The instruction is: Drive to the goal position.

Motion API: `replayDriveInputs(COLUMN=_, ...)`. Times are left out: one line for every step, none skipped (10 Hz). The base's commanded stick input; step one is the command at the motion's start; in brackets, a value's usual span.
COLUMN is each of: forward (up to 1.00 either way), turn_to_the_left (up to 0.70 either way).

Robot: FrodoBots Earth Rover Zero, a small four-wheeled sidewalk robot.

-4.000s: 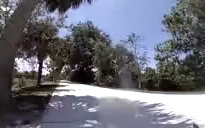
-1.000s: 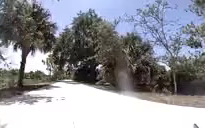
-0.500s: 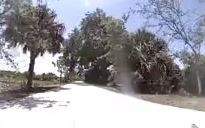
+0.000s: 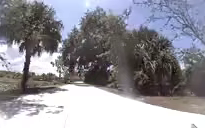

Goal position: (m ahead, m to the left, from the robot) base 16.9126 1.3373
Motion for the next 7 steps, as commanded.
replayDriveInputs(forward=0.85, turn_to_the_left=0.00)
replayDriveInputs(forward=0.85, turn_to_the_left=0.00)
replayDriveInputs(forward=0.85, turn_to_the_left=0.00)
replayDriveInputs(forward=0.85, turn_to_the_left=0.00)
replayDriveInputs(forward=0.85, turn_to_the_left=0.00)
replayDriveInputs(forward=0.85, turn_to_the_left=0.00)
replayDriveInputs(forward=0.85, turn_to_the_left=0.00)
